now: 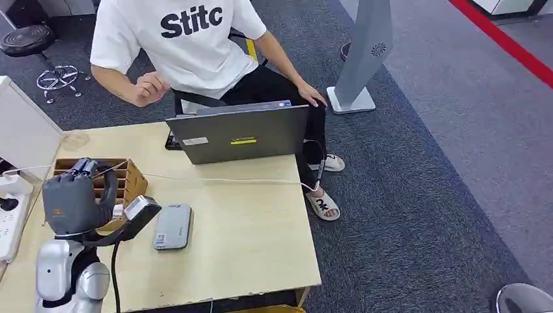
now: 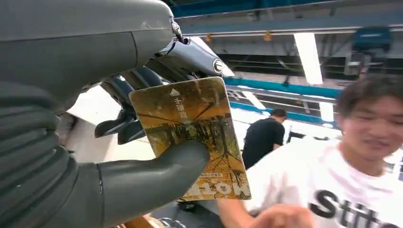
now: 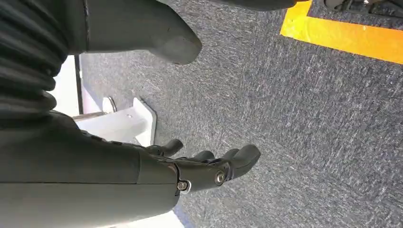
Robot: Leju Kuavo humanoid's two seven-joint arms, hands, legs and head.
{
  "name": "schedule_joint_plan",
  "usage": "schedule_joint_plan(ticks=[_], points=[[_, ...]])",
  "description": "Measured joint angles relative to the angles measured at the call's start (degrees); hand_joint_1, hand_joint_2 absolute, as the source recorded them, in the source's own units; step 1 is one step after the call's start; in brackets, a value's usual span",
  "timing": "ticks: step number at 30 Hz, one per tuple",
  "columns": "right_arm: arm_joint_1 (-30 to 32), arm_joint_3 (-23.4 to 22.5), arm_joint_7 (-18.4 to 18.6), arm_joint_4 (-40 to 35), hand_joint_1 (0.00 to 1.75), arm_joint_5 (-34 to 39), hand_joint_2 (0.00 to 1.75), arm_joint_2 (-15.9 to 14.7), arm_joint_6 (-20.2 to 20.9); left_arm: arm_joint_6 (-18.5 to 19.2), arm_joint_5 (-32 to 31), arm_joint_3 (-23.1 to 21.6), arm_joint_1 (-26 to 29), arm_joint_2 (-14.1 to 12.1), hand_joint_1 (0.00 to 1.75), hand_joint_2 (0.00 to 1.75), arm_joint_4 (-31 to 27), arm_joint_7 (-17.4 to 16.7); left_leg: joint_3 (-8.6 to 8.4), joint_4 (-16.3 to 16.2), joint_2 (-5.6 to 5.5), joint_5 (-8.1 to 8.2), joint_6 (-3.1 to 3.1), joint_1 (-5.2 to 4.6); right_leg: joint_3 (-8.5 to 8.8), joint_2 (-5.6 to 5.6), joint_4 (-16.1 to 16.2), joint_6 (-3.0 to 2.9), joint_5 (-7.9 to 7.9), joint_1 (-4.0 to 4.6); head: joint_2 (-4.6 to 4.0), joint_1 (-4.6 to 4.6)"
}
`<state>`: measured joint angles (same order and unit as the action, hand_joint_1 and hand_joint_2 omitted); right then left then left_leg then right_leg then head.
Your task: Pass the card to the sensor for recognition and then transmit it.
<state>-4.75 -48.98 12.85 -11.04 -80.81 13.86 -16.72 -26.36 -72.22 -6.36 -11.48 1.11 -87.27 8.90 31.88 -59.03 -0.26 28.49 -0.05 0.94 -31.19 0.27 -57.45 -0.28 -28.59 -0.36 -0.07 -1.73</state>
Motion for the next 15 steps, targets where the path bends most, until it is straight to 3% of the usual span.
schedule_joint_plan(ticks=[5,8,15], points=[[0.0,0.0,0.0,0.0,0.0,0.0,1.75,0.0,0.0,0.1,0.0,-1.3,0.1,0.0,1.75,1.75,-0.2,-0.5,-0.01,0.0,0.0,0.0,0.0,0.02,0.0,0.0,0.0,0.0,0.0,0.01,0.0,0.0],[0.0,-0.1,0.0,0.0,0.0,0.4,1.75,0.0,0.0,2.6,-1.3,-2.1,0.1,0.0,1.75,1.75,-0.2,-1.1,-0.01,0.0,0.0,0.0,0.0,0.02,-0.01,0.0,0.0,0.0,0.0,0.01,0.0,0.02],[0.0,-0.1,-0.4,0.0,0.0,0.5,1.75,0.0,-0.2,3.3,-12.8,-8.1,0.4,-1.6,1.75,1.75,0.2,-7.1,0.02,0.0,0.0,0.0,0.01,0.0,0.0,0.0,0.0,0.0,0.0,0.0,0.0,-0.02]])
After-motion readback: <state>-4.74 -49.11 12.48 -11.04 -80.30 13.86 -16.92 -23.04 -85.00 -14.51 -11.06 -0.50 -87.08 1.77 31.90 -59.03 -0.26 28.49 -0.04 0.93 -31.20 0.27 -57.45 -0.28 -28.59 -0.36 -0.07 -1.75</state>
